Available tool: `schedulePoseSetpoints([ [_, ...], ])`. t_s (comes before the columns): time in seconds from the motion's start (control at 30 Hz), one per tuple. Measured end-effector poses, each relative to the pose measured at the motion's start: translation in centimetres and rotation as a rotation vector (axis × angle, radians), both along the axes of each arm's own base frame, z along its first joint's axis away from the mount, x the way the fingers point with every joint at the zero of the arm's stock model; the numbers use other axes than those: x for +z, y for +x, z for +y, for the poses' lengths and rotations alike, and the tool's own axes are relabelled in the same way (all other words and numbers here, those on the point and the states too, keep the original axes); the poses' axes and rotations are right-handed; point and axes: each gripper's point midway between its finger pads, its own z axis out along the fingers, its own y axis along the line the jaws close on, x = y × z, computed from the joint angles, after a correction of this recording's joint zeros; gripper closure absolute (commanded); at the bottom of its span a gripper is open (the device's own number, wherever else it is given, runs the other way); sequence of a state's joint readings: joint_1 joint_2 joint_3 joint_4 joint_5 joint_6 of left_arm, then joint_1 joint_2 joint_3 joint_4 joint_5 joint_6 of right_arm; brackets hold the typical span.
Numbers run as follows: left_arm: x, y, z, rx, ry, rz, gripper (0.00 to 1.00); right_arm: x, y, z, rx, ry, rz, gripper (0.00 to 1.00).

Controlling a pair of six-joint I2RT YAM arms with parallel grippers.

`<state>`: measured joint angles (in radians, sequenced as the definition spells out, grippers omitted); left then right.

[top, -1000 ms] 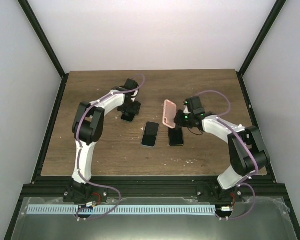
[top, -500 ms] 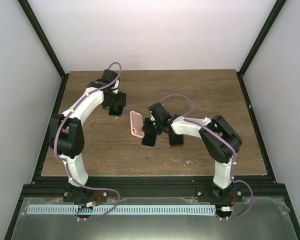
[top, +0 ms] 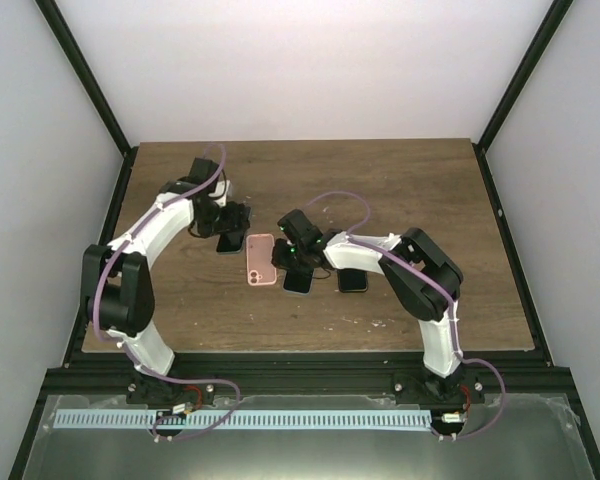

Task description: Put the phone into the phone case

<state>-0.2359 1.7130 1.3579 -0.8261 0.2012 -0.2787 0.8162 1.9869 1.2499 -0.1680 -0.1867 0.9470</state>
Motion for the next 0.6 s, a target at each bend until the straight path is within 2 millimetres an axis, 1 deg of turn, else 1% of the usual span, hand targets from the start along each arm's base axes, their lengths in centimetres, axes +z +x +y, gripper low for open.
schedulePoseSetpoints([
  [0.03,-0.2,-0.4,-0.2,-0.001,-0.017,0.004,0.42,-0.1,0.0,-0.1,-0.007,-0.003,0.004,0.76],
  [0.13,-0.9,-1.5,-0.6,-0.001,-0.056,0.031,0.42,-0.6,-0.3,-0.5,-0.023,-0.011,0.02,0.6],
  [0.17,-1.2,-1.8,-0.9,-0.001,-0.073,0.04,0.42,-1.0,-0.6,-0.7,-0.024,-0.016,0.026,0.57],
  [0.3,-2.2,-2.7,-1.7,0.002,-0.137,0.064,0.43,-0.7,-1.4,-1.4,-0.032,-0.007,0.025,0.51],
  [0.4,-2.8,-3.2,-2.1,0.007,-0.17,0.085,0.43,-0.7,-1.5,-1.5,-0.033,-0.002,0.022,0.5],
  [0.6,-3.0,-3.0,-2.8,0.023,-0.221,0.079,0.44,-0.6,-1.4,-1.8,-0.05,-0.015,0.015,0.48],
])
